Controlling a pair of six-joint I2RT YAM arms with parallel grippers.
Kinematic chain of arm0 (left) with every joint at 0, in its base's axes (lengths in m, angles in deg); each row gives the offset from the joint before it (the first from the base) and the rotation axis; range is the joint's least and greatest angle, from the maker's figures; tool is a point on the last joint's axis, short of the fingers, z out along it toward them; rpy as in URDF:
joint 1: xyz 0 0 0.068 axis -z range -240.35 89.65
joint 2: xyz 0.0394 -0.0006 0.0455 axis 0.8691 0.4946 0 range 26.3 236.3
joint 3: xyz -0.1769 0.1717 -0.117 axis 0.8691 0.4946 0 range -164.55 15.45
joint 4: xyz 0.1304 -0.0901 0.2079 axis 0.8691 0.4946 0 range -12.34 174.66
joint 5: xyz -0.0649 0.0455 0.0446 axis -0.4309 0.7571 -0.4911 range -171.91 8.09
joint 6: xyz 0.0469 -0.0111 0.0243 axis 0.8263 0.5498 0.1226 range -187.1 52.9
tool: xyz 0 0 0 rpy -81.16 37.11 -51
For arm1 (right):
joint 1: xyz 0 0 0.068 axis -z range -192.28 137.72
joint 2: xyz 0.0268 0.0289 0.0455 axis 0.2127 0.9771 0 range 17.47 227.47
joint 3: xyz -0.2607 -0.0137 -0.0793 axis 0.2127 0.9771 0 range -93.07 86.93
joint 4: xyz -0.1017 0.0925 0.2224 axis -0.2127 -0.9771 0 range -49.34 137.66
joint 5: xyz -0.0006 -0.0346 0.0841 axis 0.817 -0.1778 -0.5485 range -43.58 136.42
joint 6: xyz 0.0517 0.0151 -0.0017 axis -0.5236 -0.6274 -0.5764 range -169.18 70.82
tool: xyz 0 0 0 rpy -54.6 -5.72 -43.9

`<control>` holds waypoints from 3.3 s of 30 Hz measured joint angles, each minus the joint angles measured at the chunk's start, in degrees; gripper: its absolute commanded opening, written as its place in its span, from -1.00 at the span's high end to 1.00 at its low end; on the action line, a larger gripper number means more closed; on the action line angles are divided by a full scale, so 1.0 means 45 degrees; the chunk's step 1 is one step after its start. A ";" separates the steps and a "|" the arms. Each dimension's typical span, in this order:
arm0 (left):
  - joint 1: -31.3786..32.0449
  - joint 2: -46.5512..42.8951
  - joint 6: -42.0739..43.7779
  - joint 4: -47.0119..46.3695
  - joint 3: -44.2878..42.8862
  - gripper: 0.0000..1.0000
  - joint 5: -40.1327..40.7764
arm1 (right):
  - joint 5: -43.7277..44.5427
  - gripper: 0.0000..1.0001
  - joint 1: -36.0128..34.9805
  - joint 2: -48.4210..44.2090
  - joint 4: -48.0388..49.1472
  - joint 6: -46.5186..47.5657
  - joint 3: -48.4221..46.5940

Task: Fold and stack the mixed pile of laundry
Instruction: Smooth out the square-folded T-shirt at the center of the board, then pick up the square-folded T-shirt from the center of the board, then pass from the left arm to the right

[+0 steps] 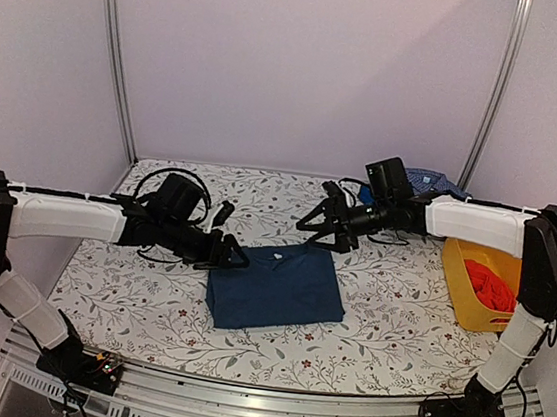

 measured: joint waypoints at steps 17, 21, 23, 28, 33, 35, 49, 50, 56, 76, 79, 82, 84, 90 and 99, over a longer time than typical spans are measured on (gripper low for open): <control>-0.1710 0.3215 -0.0583 -0.0359 0.0510 -0.20 -0.1511 | -0.0068 -0.26 -0.1452 0.2074 0.1695 0.0413 0.3303; -0.2293 0.3162 -0.0491 -0.0282 0.0471 -0.36 -0.1579 | -0.0233 -0.28 -0.2195 0.2448 0.2283 0.0039 0.3065; -0.2453 0.2890 -0.0233 -0.0039 0.0457 -0.47 -0.1185 | -0.0228 -0.28 -0.2331 0.2433 0.2409 -0.0107 0.2968; -0.2147 0.0787 0.0996 0.0714 0.0393 -0.56 0.0729 | 0.0204 -0.29 -0.2118 0.1209 0.1802 -0.0063 0.3021; 0.0044 -0.0918 0.3041 -0.0068 0.0155 -0.53 0.2152 | 0.1064 -0.31 -0.1112 -0.2040 0.1739 -0.0189 0.4401; 0.1268 -0.0869 0.4012 -0.0520 0.0073 -0.48 0.2516 | 0.1540 -0.32 -0.0602 -0.3395 0.1739 -0.0408 0.5304; 0.6198 0.5061 0.9078 -0.0884 -0.3172 0.12 0.3672 | 0.3395 -0.33 -0.0053 -0.6319 0.2671 -0.3837 0.9962; 0.6358 0.5396 0.9340 -0.0869 -0.3356 0.13 0.3716 | 0.3478 -0.34 -0.0053 -0.6475 0.2807 -0.4104 1.0224; 0.6873 0.6654 1.0273 -0.0874 -0.4036 0.11 0.3997 | 0.3667 -0.36 -0.0053 -0.6960 0.3512 -0.5251 1.0962; 0.6227 0.6586 0.9763 -0.1729 -0.4250 1.00 0.3740 | 0.3497 -0.75 -0.0141 -0.5255 0.5843 -0.6494 1.1055; 0.6052 0.5999 0.9486 -0.2050 -0.4143 1.00 0.3502 | 0.3453 -0.75 -0.0369 -0.4469 0.6645 -0.6819 1.1040; 0.6003 0.5702 0.9287 -0.2385 -0.4143 1.00 0.3400 | 0.3449 -0.72 -0.0680 -0.3599 0.7567 -0.7261 1.0953; 0.5999 0.5683 0.9219 -0.2516 -0.4143 1.00 0.3342 | 0.3502 -0.67 -0.0835 -0.3181 0.8126 -0.7553 1.0880; 0.5960 0.5683 0.8981 -0.2535 -0.4133 1.00 0.3104 | 0.3963 -0.46 -0.1122 -0.1695 1.0462 -0.8986 1.0656; 0.5945 0.5629 0.8927 -0.2642 -0.3973 1.00 0.2890 | 0.5289 -0.18 -0.1656 0.0792 1.2910 -1.0656 0.9670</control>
